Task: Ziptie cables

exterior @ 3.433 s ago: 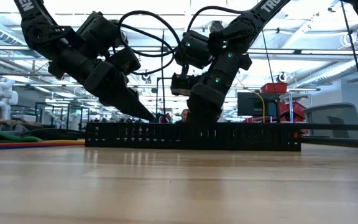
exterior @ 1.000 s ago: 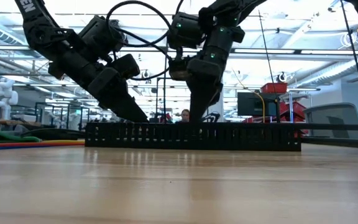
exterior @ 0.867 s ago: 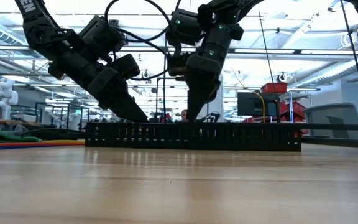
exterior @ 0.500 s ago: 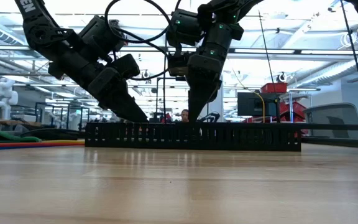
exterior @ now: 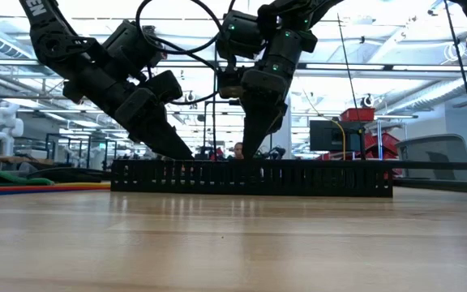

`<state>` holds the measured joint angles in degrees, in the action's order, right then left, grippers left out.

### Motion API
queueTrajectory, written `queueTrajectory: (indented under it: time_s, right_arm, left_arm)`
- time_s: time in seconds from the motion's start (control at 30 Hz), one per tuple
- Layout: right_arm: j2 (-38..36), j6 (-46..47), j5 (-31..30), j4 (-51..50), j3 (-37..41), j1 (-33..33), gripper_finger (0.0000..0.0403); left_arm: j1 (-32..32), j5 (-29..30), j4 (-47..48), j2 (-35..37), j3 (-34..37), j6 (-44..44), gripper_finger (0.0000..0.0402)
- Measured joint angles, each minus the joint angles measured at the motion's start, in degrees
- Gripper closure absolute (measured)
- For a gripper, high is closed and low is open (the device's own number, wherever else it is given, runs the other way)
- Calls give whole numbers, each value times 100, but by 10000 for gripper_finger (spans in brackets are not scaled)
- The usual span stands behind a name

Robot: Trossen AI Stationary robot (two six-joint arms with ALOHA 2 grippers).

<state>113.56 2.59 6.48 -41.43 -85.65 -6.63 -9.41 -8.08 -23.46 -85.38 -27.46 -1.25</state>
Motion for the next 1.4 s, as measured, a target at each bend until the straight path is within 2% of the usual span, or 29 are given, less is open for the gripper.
queueTrajectory:
  time_s: [0.27, 0.9, 1.4]
  right_arm:
    - [0, -10, 0, -20, 0, 0, 90]
    - [2, 134, 103, 79, 181, 17, 90]
    - [2, 9, -106, 86, 181, 15, 124]
  left_arm:
    - [0, 0, 0, 0, 0, 2, 4]
    - [0, 59, 1, -1, 0, 3, 4]
    - [0, 63, 0, -2, 0, 6, 4]
